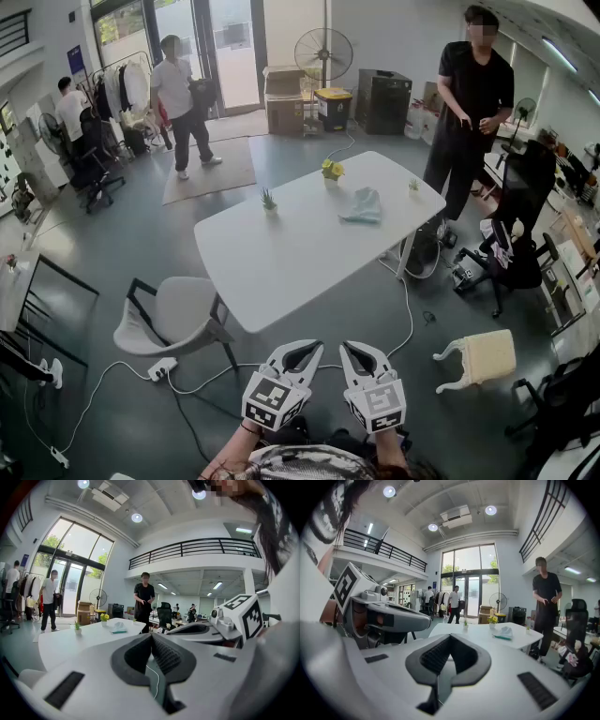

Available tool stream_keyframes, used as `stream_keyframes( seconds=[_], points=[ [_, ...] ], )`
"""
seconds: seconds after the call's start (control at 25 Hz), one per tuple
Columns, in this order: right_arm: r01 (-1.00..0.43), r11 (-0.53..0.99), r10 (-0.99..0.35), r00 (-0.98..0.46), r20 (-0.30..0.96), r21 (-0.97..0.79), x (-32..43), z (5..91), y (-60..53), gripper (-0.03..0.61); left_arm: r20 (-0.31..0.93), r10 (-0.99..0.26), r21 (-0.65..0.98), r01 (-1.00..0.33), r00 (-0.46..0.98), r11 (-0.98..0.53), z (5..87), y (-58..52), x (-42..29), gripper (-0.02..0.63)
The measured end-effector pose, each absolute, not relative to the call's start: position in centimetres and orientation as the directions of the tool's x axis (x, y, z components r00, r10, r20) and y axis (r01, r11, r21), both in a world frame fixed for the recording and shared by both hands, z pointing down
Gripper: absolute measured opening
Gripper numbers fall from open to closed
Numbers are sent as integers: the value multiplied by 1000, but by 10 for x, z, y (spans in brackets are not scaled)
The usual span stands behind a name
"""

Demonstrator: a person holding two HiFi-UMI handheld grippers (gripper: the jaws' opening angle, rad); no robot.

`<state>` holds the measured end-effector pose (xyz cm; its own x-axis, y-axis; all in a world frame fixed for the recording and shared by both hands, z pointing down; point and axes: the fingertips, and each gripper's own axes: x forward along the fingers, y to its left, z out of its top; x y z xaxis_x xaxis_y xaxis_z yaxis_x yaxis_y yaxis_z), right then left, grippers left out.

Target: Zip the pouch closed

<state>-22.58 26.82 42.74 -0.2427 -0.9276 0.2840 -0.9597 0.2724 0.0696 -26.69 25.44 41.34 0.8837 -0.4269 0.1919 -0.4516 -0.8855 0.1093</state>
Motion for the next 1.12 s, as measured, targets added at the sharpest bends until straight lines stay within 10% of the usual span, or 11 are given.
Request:
stream_keyframes(
  seconds=[1.12],
  points=[
    [-977, 212, -929, -193, 316, 27, -228, 450, 244, -9, 224, -406, 119, -439, 886, -891, 435, 224, -283, 12]
  ],
)
